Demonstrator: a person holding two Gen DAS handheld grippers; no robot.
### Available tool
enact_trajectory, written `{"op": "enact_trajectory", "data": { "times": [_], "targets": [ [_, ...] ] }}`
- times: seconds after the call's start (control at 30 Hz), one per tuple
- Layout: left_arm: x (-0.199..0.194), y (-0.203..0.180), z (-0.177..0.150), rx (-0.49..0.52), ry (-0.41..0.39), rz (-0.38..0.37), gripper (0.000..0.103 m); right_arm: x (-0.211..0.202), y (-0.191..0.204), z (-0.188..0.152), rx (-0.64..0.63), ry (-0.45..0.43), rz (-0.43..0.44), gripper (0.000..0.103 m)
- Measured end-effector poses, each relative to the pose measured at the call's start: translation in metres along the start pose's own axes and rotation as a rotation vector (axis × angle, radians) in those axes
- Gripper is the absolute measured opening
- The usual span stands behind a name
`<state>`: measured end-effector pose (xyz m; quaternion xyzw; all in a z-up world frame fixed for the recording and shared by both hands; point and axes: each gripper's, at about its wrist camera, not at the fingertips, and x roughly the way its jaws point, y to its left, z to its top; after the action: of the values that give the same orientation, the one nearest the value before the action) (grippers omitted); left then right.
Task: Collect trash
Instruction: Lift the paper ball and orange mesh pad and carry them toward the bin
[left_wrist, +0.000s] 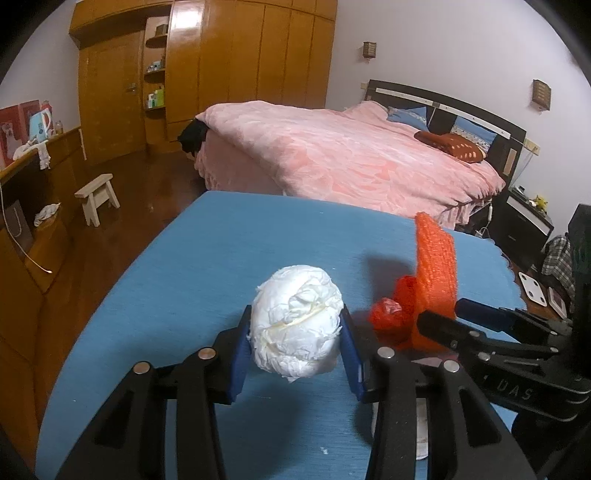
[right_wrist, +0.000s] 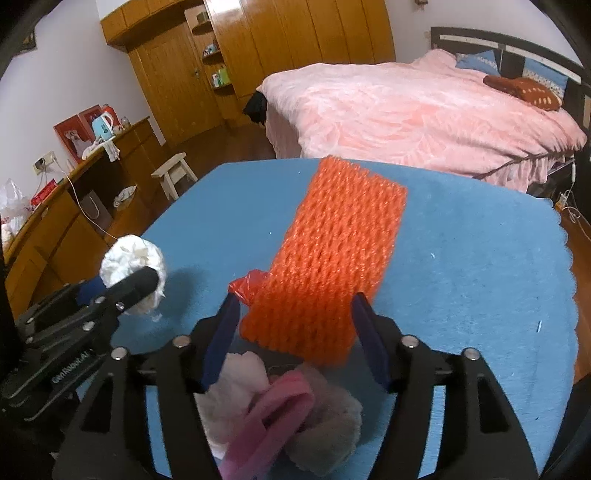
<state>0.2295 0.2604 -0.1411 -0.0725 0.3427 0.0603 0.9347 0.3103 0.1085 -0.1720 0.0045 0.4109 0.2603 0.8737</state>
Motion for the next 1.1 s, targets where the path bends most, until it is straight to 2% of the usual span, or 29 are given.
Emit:
{"op": "enact_trajectory", "data": {
  "times": [0.2, 0.27, 0.3, 0.33, 0.47, 0.5, 0.57, 0.63, 1.1],
  "targets": [
    [0.002, 0.008, -0.002, -0.012, 0.006, 0.007, 0.043, 0.012, 0.006, -0.001, -0.016, 0.031, -0.036, 0.063],
    [0.003, 0.008, -0.002, -0.013, 0.007, 0.006, 0.043, 0.016, 0.004, -0.001, -0.012, 0.046, -0.026, 0.051],
    [0.002, 0.008, -0.002, -0.014, 0.007, 0.005, 0.043, 0.017, 0.003, -0.001, -0.01, 0.054, -0.015, 0.041],
    [0.002, 0.008, -0.002, -0.014, 0.006, 0.004, 0.043, 0.016, 0.001, -0.001, -0.007, 0.061, -0.003, 0.037],
    [0.001, 0.006, -0.003, -0.012, 0.004, -0.001, 0.043, 0.003, -0.004, -0.002, 0.003, 0.044, 0.019, 0.03],
    [0.0, 0.005, -0.003, -0.012, 0.004, -0.002, 0.043, -0.001, -0.005, -0.002, 0.0, 0.039, 0.026, 0.023],
    [-0.001, 0.002, -0.003, -0.011, 0.004, -0.008, 0.043, -0.007, -0.006, -0.002, -0.005, 0.039, 0.026, 0.021],
    [-0.004, -0.001, -0.003, -0.008, 0.003, -0.011, 0.043, -0.013, -0.008, -0.001, -0.002, 0.03, 0.031, 0.013],
    [-0.031, -0.047, 0.009, 0.041, -0.044, -0.07, 0.043, -0.069, -0.029, 0.003, 0.01, -0.04, 0.008, 0.011]
  ]
}}
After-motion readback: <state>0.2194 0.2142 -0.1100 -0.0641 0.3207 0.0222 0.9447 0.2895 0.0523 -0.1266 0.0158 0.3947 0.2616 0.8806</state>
